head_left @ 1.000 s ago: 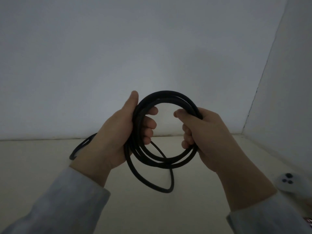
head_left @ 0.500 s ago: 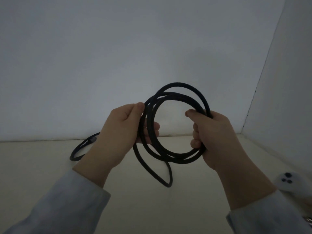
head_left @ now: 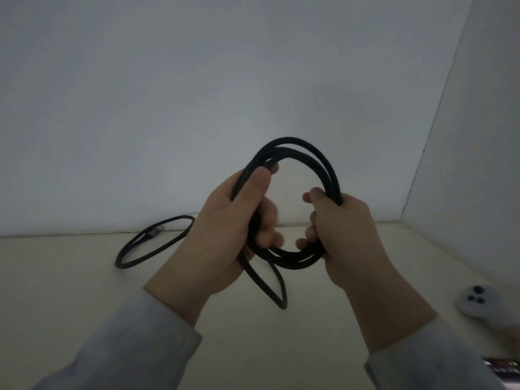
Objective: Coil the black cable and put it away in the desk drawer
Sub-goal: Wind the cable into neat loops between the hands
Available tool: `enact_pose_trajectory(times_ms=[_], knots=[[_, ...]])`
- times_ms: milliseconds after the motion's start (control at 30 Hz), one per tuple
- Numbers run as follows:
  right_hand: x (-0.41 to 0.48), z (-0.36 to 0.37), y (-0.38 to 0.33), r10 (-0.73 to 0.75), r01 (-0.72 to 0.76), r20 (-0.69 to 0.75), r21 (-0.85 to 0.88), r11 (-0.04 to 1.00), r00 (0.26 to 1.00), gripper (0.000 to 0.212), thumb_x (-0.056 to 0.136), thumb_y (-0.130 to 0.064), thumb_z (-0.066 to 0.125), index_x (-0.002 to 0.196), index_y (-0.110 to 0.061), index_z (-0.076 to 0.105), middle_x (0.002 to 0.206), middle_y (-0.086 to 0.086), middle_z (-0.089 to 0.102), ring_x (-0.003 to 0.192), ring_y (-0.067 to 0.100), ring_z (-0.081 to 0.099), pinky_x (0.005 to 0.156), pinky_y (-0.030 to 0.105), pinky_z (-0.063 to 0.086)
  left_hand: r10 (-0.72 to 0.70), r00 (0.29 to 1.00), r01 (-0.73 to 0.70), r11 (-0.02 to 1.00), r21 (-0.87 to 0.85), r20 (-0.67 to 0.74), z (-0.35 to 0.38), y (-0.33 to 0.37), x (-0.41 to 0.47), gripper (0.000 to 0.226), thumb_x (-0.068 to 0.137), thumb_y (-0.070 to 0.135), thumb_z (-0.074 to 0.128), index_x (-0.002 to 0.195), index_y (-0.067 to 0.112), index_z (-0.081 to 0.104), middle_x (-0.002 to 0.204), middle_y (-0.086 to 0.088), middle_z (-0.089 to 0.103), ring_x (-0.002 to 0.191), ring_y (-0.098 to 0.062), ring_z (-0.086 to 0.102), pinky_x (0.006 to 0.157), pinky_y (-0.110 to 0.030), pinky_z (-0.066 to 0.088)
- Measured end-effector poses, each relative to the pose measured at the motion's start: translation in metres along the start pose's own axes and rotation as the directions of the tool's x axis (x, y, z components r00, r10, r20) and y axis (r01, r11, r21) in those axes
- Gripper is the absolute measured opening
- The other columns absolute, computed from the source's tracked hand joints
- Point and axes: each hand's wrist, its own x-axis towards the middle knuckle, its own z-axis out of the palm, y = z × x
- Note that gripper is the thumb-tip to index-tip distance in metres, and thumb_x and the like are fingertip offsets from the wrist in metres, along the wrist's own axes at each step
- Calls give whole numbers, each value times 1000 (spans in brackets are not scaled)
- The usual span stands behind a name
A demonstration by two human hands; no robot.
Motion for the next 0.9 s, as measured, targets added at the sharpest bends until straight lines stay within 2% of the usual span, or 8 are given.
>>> enact_pose_trajectory(times_ms=[67,133,300,433,500,700,800,900], knots=[[-3,3,1,15,-14,53,-20,1000,999,14,104,-22,56,102,-13,67,62,4,50,43,14,54,49,30,56,-1,999,-2,997,-72,-49,-3,1,2,38,83,47,58,101,15,68,42,6,38,30,-5,32,37,-22,37],[-5,6,1,43,-35,99,-81,996,994,16,104,-23,56,100,-13,67,62,6,57,46,16,61,50,30,60,-58,993,40,984,-172,-100,-4,5,3,45,88,55,52,86,15,70,37,7,30,25,-4,24,31,-17,23],[-5,5,-1,42,-13,130,-217,976,991,18,99,-28,61,97,-12,69,75,12,76,60,18,74,55,31,63,-119,983,87,972,-218,-138,-12,10,4,59,98,58,42,61,16,60,34,7,29,22,-4,23,29,-14,17],[-1,-2,0,-156,176,82,-466,867,984,23,92,-36,66,95,-14,71,86,12,77,84,27,75,73,41,64,-161,977,151,985,-80,-137,-15,15,5,57,97,58,46,58,18,57,36,6,30,23,-5,22,29,-14,19],[-2,-5,-4,-258,278,110,-500,821,960,12,91,-35,67,89,-24,69,81,2,76,80,20,75,68,32,60,-190,974,195,981,26,-125,-17,18,4,55,95,58,48,58,18,57,37,6,30,23,-6,22,31,-13,18],[-6,-9,-11,-423,490,248,-455,743,872,12,89,-28,71,82,-21,75,69,3,76,66,22,75,73,51,63,-266,963,267,937,226,-35,-19,22,0,48,84,58,55,59,17,60,36,4,30,23,-6,21,32,-13,21],[-3,-15,-12,-477,561,299,-511,652,827,24,88,-31,72,75,-11,73,60,8,67,53,21,63,62,38,59,-282,959,277,922,271,-18,-20,26,-1,45,75,59,59,59,17,60,37,4,28,24,-6,20,33,-12,20],[-6,-12,-13,-475,615,392,-468,634,788,10,86,-25,74,78,-29,74,61,-7,67,54,6,61,61,23,54,-310,951,288,895,340,11,-21,29,-3,45,77,58,57,62,16,59,38,3,28,25,-7,20,35,-12,18]])
